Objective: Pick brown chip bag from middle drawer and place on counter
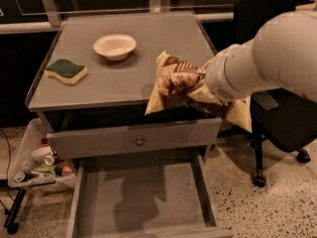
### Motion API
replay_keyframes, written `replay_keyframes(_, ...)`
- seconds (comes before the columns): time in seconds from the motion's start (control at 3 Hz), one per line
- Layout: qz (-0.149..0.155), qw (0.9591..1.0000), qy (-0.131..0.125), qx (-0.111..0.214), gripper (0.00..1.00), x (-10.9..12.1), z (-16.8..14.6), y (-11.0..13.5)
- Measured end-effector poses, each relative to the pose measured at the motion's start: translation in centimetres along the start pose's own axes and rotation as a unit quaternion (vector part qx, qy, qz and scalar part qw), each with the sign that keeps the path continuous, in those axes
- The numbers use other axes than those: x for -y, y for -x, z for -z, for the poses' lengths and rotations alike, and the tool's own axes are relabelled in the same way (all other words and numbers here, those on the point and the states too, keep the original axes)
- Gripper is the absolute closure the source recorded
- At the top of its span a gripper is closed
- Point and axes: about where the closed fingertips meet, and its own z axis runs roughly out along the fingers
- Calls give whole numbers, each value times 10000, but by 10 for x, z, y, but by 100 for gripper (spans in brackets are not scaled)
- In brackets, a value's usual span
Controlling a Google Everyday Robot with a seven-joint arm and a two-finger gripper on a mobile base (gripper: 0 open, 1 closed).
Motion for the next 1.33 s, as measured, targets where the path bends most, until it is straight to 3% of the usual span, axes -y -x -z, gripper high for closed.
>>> replay_keyframes(0.67,-359,9988,203,260,100,83,-56,-9)
replay_keyframes(1.33,-594,9960,619,238,100,141,-141,-9)
